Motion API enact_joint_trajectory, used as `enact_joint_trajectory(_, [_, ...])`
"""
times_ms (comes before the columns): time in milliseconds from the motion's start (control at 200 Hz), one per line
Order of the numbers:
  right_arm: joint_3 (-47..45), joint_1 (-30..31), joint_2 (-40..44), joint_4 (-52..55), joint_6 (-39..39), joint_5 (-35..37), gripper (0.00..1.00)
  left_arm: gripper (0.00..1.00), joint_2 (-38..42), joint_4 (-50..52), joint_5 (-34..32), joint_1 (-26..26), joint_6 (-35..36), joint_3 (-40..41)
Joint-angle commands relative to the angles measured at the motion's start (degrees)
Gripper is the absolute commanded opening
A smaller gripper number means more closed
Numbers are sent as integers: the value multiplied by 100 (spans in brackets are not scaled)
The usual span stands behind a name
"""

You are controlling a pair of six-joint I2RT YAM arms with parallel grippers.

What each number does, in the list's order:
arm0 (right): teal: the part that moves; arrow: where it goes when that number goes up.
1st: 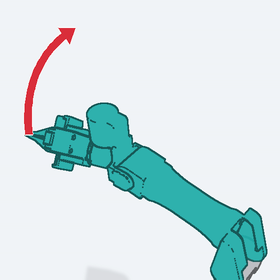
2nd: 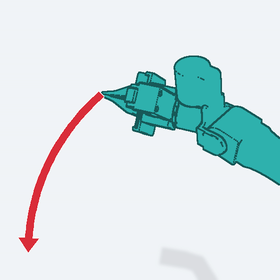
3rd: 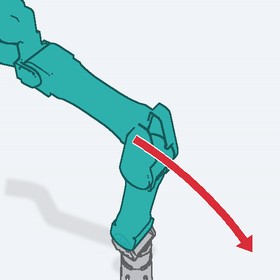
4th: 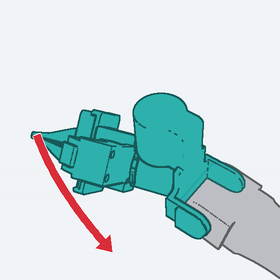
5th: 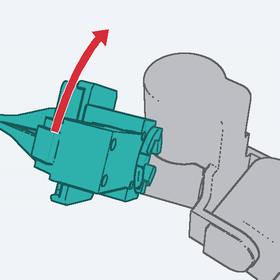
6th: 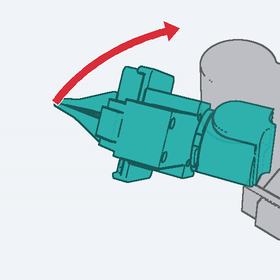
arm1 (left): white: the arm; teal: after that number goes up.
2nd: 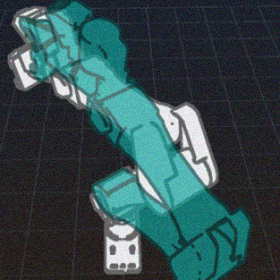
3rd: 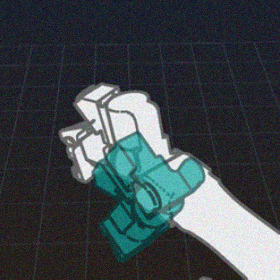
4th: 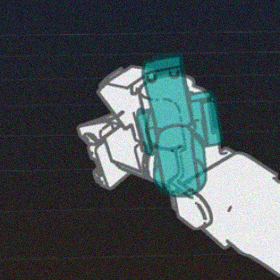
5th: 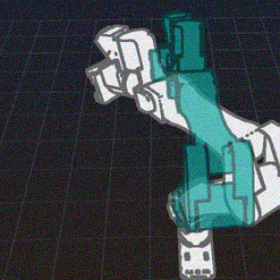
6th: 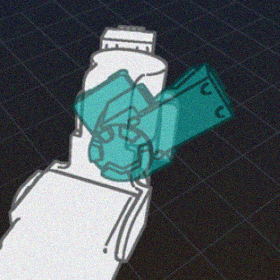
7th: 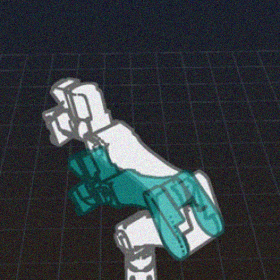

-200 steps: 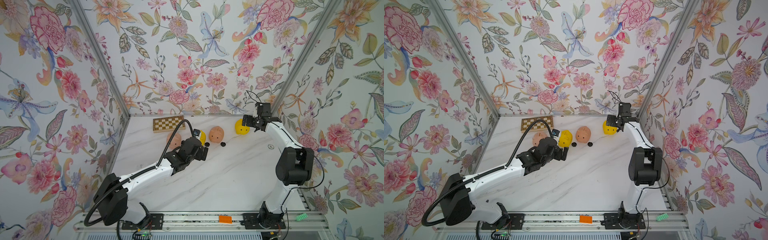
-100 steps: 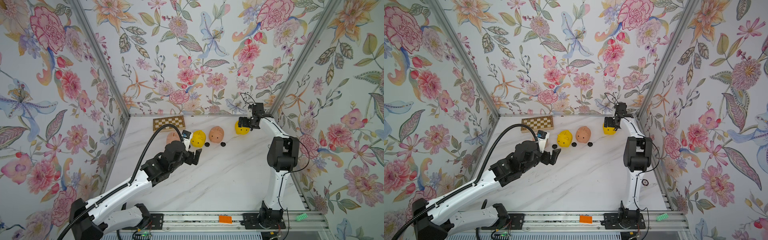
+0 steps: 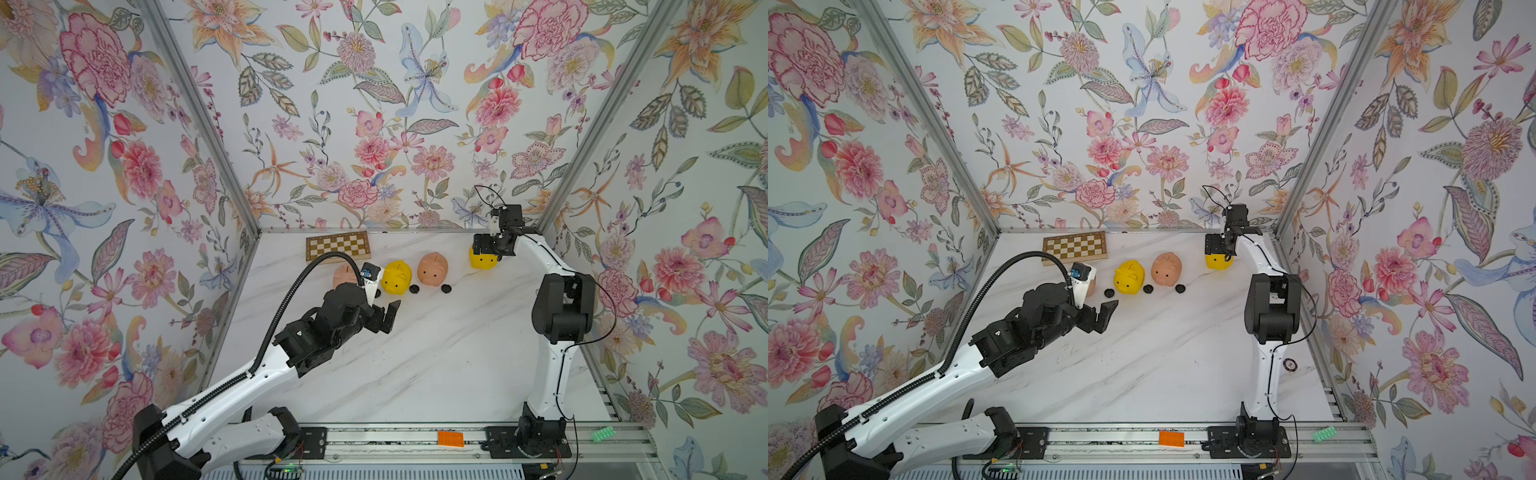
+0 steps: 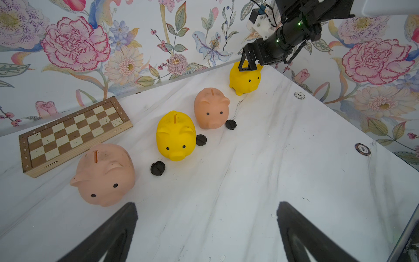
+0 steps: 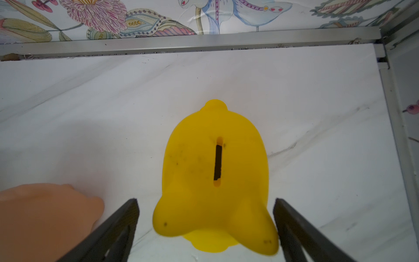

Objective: Open piggy banks
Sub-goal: Pick up the piggy bank from the center of the board.

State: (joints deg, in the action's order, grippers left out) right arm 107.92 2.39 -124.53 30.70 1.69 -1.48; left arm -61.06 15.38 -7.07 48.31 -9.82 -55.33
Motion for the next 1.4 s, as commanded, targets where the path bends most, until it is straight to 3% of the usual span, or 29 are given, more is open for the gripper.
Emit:
enact_joint_trajectory(0, [28,7,-196,24,-65,109,94,99,76,-43,157,-138,156,128])
enact_joint_trajectory(270, [16,-4,-316,24,-82,175,95,99,66,-322,377,-364,31,437])
enact_joint_trajectory(691, [-95,137,-186,36,6,167,79,99,129,-958,655,-765,-371,892])
enact_joint_trajectory(896, [-467,319,88,44,113,410,79,99,250,-1063,516,-933,-384,881])
enact_joint_trajectory(1116, [-1502,791,1016,109,515,693,79,99,286,-1130,356,-945,-340,712])
enact_joint_trajectory(1396, [-3028,2128,2792,547,1449,1654,78,99,529,-1530,352,-964,-730,969])
